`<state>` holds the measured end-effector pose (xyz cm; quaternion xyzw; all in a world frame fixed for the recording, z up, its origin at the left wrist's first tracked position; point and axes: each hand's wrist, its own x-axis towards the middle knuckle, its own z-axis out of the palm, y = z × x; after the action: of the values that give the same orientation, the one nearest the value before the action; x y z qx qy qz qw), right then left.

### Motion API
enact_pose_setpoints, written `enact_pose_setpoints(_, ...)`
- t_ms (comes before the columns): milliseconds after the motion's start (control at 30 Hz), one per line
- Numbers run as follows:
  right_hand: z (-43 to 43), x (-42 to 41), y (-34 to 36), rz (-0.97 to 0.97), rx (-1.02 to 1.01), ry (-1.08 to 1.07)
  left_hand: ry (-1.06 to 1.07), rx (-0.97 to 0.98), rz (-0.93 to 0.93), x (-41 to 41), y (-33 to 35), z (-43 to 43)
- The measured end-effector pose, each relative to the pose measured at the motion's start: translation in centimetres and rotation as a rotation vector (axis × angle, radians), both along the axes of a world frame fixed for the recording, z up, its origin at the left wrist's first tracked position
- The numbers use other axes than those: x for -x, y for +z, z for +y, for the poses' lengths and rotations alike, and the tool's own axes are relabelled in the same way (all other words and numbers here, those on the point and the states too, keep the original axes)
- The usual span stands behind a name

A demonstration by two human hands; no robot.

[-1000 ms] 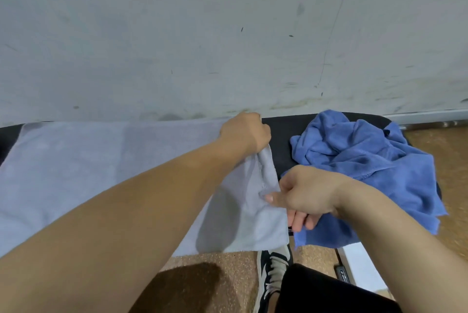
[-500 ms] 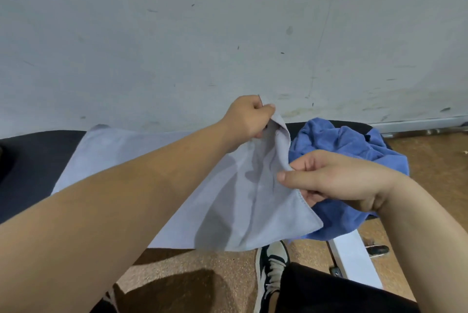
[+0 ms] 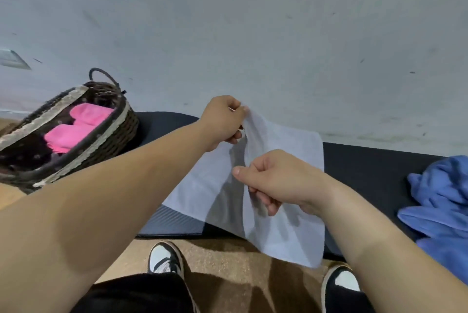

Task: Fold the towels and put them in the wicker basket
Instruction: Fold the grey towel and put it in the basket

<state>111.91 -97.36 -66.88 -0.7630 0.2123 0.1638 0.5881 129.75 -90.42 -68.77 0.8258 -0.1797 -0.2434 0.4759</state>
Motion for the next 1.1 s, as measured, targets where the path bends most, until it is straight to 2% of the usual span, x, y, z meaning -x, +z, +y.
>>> enact_pose_setpoints(200, 6.7, -5.9, -2.7, -0.053, 0.119, -0.001, 0.031, -0.040, -0.110, -6.3, -2.7, 5.7)
enact_pose_setpoints(433, 9.7, -9.6, -5.4, -0.086, 0.026, -0.095, 0.131, -0.035, -0.136, -9.6, -5.3, 7.7)
enact_pose_setpoints(533, 8.6, -9.2, -5.9, -0.169, 0.210, -0.069, 0.144, -0.085, -0.127, -9.6, -6.5, 8.4)
enact_pose_setpoints(633, 5.3, -7.8, -6.2, -0.281, 0.599, -0.046, 0.104, -0.234, -0.249, -7.5, -6.6, 9.1)
enact_pose_setpoints(700, 3.1, -6.5, -6.2, -0.144, 0.802, 0.071, 0.074, -0.285, -0.285, -5.2, -6.2, 9.2)
enact_pose_setpoints(767, 1.4, -5.0, -6.4, 0.083, 0.807, 0.215, 0.014, -0.391, -0.318, -2.7, -6.1, 9.1)
enact_pose_setpoints(833, 0.5, -3.4, -6.5, 0.226, 0.798, 0.365, -0.063, -0.527, -0.310, -0.3, -6.3, 9.1)
enact_pose_setpoints(900, 0.3, -2.0, -6.2, 0.280, 0.830, 0.420, -0.134, -0.614, -0.279, 1.9, -6.8, 9.1)
enact_pose_setpoints(1000, 1.1, -0.1, -5.0, 0.347, 0.890, 0.424, -0.250, -0.718, -0.405, 4.4, -7.8, 8.6)
enact_pose_setpoints(1100, 1.9, 2.2, -3.2, 0.464, 0.922, 0.520, -0.374, -0.639, -0.464, 5.8, -8.2, 7.8)
